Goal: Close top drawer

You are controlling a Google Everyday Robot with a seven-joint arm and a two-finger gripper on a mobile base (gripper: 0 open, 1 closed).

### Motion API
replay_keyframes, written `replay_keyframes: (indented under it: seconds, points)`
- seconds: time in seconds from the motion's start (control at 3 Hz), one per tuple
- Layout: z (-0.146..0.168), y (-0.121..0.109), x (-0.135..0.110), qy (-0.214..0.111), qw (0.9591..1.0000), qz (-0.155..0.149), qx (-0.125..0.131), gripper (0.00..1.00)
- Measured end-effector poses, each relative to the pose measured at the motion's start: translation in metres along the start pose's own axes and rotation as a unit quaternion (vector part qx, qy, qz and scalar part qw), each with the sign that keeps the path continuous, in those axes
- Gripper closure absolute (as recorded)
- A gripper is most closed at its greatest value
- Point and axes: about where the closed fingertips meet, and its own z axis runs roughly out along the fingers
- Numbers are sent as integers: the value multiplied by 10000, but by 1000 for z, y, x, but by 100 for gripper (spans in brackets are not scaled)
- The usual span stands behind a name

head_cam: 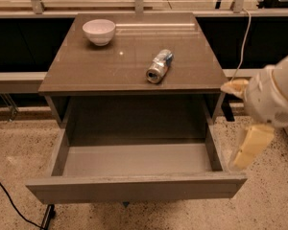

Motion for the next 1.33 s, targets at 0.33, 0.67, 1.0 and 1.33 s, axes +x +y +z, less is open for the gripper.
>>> replay_keyframes:
  seconds: [0.33, 0.67, 1.0, 1.33]
  points:
    - [53, 7, 8, -778, 9968, -169, 109, 0]
    - [53, -10, 6, -873, 9938, -487, 489, 0]
    - [80, 1, 21, -756, 9966, -299, 151, 0]
    - [117, 28, 36, -697, 9970, -302, -170, 0]
